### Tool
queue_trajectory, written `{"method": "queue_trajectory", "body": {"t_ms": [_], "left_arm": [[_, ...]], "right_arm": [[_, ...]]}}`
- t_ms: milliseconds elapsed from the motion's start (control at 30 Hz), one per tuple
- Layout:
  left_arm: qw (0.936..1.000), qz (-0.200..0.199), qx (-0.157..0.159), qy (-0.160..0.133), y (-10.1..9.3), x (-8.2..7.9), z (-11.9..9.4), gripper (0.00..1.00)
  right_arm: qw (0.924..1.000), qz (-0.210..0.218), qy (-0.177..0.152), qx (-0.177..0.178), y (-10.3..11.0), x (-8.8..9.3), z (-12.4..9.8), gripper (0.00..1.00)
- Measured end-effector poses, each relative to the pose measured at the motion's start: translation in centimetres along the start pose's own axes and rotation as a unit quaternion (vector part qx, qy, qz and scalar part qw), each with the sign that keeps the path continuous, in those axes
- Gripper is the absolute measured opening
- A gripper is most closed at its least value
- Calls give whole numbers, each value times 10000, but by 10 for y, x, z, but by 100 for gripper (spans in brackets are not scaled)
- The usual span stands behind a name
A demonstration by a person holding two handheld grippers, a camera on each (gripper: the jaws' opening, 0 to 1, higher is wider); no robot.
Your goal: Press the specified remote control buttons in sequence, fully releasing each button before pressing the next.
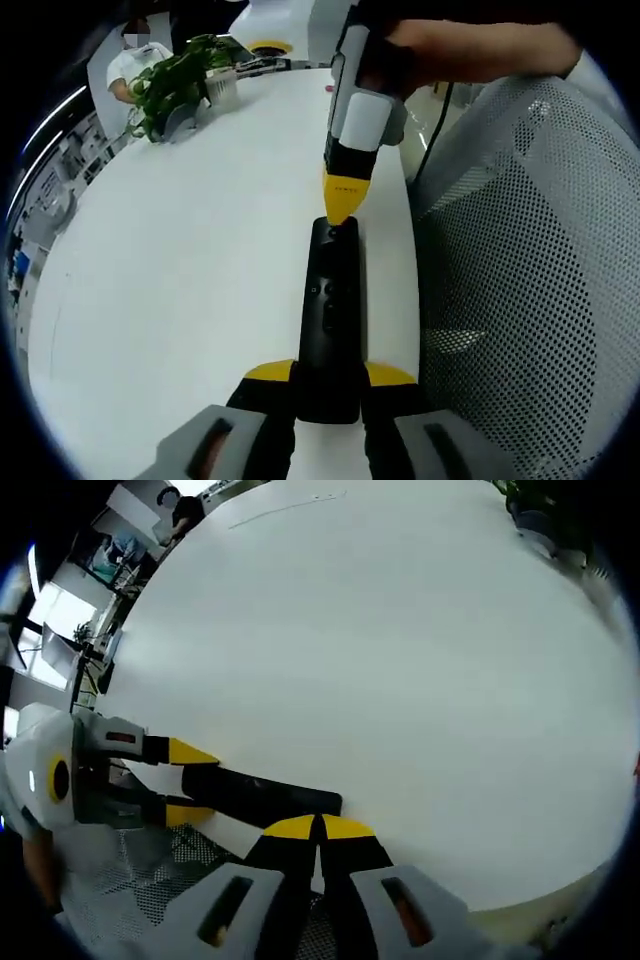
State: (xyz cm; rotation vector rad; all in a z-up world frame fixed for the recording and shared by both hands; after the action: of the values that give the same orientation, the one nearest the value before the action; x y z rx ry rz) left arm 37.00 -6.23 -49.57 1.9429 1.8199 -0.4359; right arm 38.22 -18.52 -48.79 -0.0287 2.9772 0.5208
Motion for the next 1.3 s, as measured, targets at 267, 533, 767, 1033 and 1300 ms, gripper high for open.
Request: {"method": "queue_trajectory", "body": {"t_ms": [267,533,767,1033,1300], "left_arm": [[9999,-129,-37,-58,0,0,1,25],[9997,-195,-62,-105,1,-1,1,25],[9997,-186,-85,-101,0,-1,1,25],[9997,-208,-109,-111,-1,-1,0,25],[9997,-210,-104,-112,-1,-1,0,25]], "right_arm": [[9997,-253,-25,44,1,2,0,0],[9998,-108,-89,-166,-2,1,0,0],[9989,-366,-241,-140,0,4,-2,0],[9985,-470,-229,-130,3,4,-2,0],[9982,-428,-328,-250,7,1,-5,0]]}}
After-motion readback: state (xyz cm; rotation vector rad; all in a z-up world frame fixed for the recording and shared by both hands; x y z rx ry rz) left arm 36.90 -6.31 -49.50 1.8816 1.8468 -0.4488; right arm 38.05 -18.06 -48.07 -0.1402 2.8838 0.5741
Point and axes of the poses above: the point that each gripper's makers call its tool centre point, and the gripper's own axes: z roughly forward along the fingers, y roughly to its left, x roughly out of its underside, the point moved 3 cm from there along -z, roughly backward along the fingers, and after that the axes turned 12 degrees about z, right-handed, at the moved point
